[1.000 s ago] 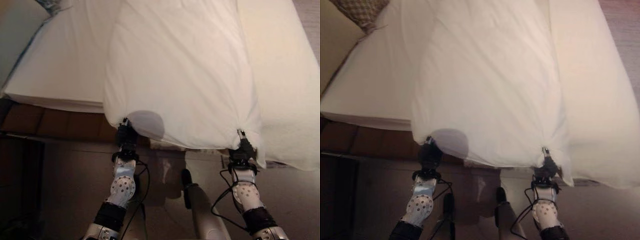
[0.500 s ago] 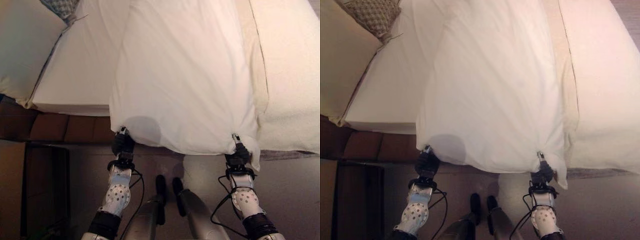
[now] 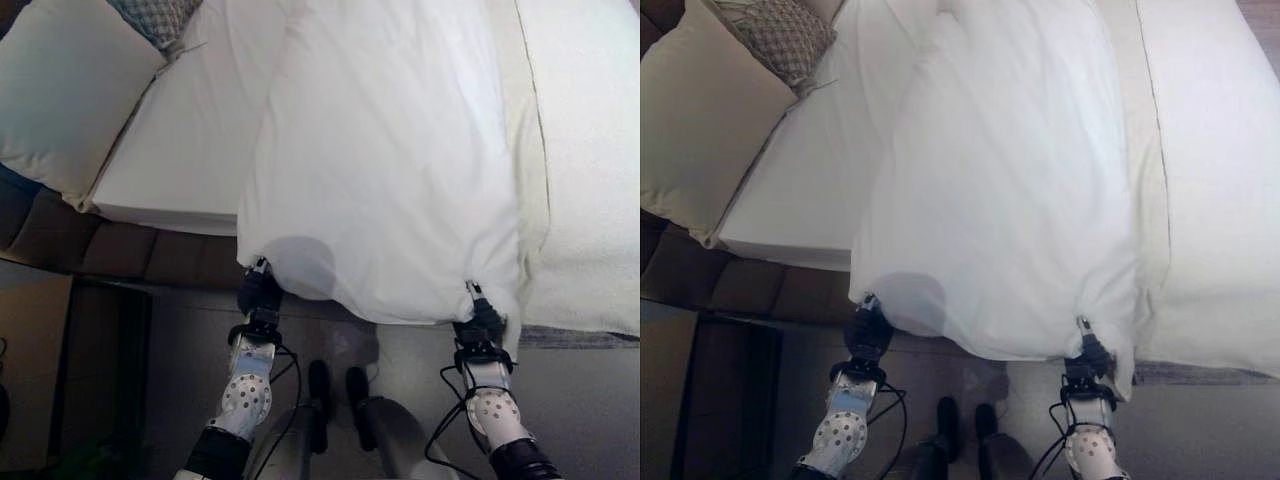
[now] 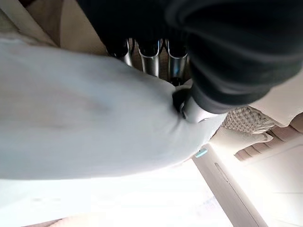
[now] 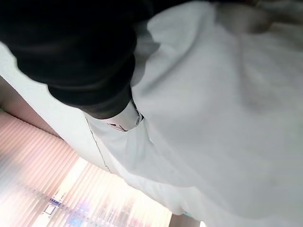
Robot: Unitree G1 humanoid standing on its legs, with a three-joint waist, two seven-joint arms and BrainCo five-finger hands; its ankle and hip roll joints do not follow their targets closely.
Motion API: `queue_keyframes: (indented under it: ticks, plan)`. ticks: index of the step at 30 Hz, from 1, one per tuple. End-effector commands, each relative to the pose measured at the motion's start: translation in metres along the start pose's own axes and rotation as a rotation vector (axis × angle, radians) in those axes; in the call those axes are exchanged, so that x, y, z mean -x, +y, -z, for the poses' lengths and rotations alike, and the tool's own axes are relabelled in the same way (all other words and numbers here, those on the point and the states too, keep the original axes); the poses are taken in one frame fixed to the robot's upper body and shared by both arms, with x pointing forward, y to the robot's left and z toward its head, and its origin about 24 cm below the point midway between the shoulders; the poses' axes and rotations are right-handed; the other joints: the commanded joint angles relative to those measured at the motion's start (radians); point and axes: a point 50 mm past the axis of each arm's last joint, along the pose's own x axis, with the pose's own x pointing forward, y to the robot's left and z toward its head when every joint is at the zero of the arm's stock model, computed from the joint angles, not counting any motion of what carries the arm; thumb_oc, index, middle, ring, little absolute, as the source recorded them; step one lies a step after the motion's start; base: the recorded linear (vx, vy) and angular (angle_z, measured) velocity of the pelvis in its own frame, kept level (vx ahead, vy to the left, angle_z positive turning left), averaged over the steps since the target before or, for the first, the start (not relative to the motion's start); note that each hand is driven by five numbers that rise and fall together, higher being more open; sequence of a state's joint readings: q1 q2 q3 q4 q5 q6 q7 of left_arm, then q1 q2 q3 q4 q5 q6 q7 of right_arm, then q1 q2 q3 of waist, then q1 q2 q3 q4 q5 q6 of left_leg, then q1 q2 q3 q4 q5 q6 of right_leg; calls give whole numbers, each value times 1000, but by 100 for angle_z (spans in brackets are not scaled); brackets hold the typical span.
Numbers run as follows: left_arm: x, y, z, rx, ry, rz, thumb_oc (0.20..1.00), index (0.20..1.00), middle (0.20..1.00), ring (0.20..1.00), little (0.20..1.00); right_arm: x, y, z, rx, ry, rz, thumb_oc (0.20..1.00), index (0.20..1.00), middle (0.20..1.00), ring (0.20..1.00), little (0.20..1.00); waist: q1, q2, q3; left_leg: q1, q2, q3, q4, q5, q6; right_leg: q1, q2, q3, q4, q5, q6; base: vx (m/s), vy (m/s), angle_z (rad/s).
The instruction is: Make the bed
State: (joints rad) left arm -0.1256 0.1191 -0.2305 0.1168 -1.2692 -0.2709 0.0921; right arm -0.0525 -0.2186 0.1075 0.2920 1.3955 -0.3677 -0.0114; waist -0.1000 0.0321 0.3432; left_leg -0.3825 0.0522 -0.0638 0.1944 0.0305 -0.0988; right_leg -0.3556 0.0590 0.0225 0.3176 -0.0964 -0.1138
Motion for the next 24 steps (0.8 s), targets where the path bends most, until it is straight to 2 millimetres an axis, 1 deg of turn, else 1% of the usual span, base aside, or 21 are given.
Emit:
queue_keyframes:
  ticks: [1, 2, 3, 4, 6, 7, 8, 9, 10, 11, 12, 13, 14, 15, 16, 17, 18, 19, 21, 23, 24]
  plan:
    - [16, -8, -21, -40, -118, 91, 200, 200, 200, 200, 200, 1, 11, -10, 15, -56, -92, 200, 200, 200, 200, 200, 16, -23, -56, -13, 60, -37, -96, 117, 47, -36, -4, 121, -38, 40, 156, 42, 144, -10]
    - [15, -9, -27, -45, -145, 90, 200, 200, 200, 200, 200, 0, 10, -11, 12, -66, -86, 200, 200, 200, 200, 200, 22, -22, -58, -4, 84, -73, -122, 133, 39, -44, 0, 133, -27, 33, 158, 57, 335, -19]
    - [13, -10, -34, -65, -176, 92, 200, 200, 200, 200, 200, -2, 8, -17, -2, -93, -67, 200, 200, 200, 200, 200, 21, -10, -59, 26, 135, -72, -192, 170, 7, -60, -3, 149, -7, 26, 170, 64, 429, -34]
    - [12, -10, -36, -66, -188, 90, 200, 200, 200, 200, 200, -4, 7, -19, -8, -109, -52, 200, 200, 200, 200, 200, 18, -1, -60, 39, 152, -49, -222, 183, -7, -61, -14, 150, -10, 25, 179, 48, 356, -40]
    - [9, -13, -38, -70, -194, 96, 200, 200, 200, 200, 200, -5, 7, -21, -10, -123, -45, 200, 200, 200, 200, 200, 16, 5, -57, 49, 158, -35, -238, 186, -15, -60, -21, 153, -13, 27, 188, 20, 312, -27]
    - [7, -15, -38, -79, -195, 99, 200, 200, 200, 200, 200, -6, 7, -26, -15, -149, -32, 200, 200, 200, 200, 200, 7, 17, -57, 50, 150, 0, -223, 165, -13, -57, -42, 157, -25, 33, 210, 13, 462, -9]
    - [5, -17, -38, -84, -191, 109, 200, 200, 200, 200, 200, -7, 7, -27, -15, -151, -31, 200, 200, 200, 200, 200, 3, 17, -53, 46, 141, 12, -196, 149, -14, -63, -56, 155, -26, 45, 216, 25, 765, 4]
    - [1, -16, -31, -91, -149, 109, 200, 200, 200, 200, 200, -9, 9, -24, -23, -139, -25, 200, 200, 200, 200, 200, -17, 10, -43, 7, 47, 13, -26, 19, 21, -38, -140, 201, -89, 100, 265, 14, 563, 6]
    - [1, -16, -31, -91, -149, 109, 200, 200, 200, 200, 200, -9, 9, -24, -23, -139, -26, 200, 200, 200, 200, 200, -16, 10, -46, 1, 46, 13, -21, 18, 21, -41, -140, 202, -92, 103, 266, 47, 848, 16]
    - [0, -14, -29, -125, -123, 108, 200, 200, 200, 200, 200, -9, 4, -26, -22, -139, 3, 200, 200, 200, 200, 200, -25, 3, -31, -37, -17, 46, 80, -43, 38, -28, -212, 242, -162, 180, 291, 22, 407, 15]
    - [0, -14, -29, -125, -124, 108, 200, 200, 200, 200, 200, -9, 4, -26, -23, -139, 3, 200, 200, 200, 200, 200, -24, 2, -33, -41, -17, 48, 81, -41, 39, -31, -213, 244, -165, 183, 292, 77, 863, 18]
    - [2, -8, -32, -170, -113, 103, 200, 200, 200, 200, 200, -11, 3, -27, -9, -137, 10, 200, 200, 200, 200, 200, -20, 14, -29, -37, -57, 93, 103, -94, 75, -28, -286, 254, -235, 274, 290, 39, 463, -1]
    - [2, -8, -32, -170, -114, 103, 200, 200, 200, 200, 200, -11, 3, -27, -10, -137, 10, 200, 200, 200, 200, 200, -18, 13, -32, -41, -58, 95, 102, -91, 75, -32, -287, 257, -237, 278, 291, 52, 634, -51]
    - [2, -6, -35, -167, -123, 96, 200, 200, 200, 200, 200, -11, 5, -27, -2, -140, 0, 200, 200, 200, 200, 200, -15, 12, -33, -40, -63, 116, 105, -101, 83, -46, -297, 235, -264, 308, 284, 12, 336, -95]
    - [2, -4, -40, -186, -138, 83, 200, 200, 200, 200, 200, -12, 7, -26, 13, -137, -6, 200, 200, 200, 200, 200, -7, 14, -30, -25, -62, 136, 93, -110, 88, -56, -287, 172, -280, 287, 275, -20, 429, -126]
    - [2, 1, -43, -194, -145, 63, 200, 200, 200, 200, 200, -12, 5, -26, 8, -136, 1, 200, 200, 200, 200, 200, -12, 8, -32, -25, -72, 148, 77, -98, 96, -66, -241, 162, -243, 255, 268, -104, 412, -100]
    - [1, 3, -45, -199, -162, 39, 200, 200, 200, 200, 200, -11, 0, -26, 11, -135, 20, 200, 200, 200, 200, 200, -30, 11, -24, -12, -86, 162, 38, -79, 95, -92, -147, 140, -176, 177, 247, -111, 247, -61]
    - [1, 3, -45, -199, -162, 39, 200, 200, 200, 200, 200, -12, 0, -26, 11, -136, 20, 200, 200, 200, 200, 200, -31, 11, -22, -9, -86, 161, 35, -79, 95, -91, -147, 139, -171, 173, 247, -97, 220, -14]
    - [-1, 7, -47, -176, -189, -2, 200, 200, 200, 200, 200, -10, -8, -26, 18, -136, 53, 200, 200, 200, 200, 200, -37, 17, -21, 12, -104, 161, -10, -62, 91, -94, -81, 174, -126, 131, 223, -45, 143, 13]
    - [-1, 9, -48, -176, -193, -15, 200, 200, 200, 200, 200, -11, -9, -27, 17, -136, 59, 200, 200, 200, 200, 200, -37, 18, -20, 10, -102, 161, -7, -63, 93, -95, -82, 195, -123, 132, 226, -39, 40, 7]
    - [-2, 9, -48, -186, -195, -23, 200, 200, 200, 200, 200, -14, -6, -28, 28, -134, 53, 200, 200, 200, 200, 200, -26, 15, -22, -1, -93, 175, 8, -66, 92, -100, -86, 193, -122, 139, 234, -81, -74, 0]
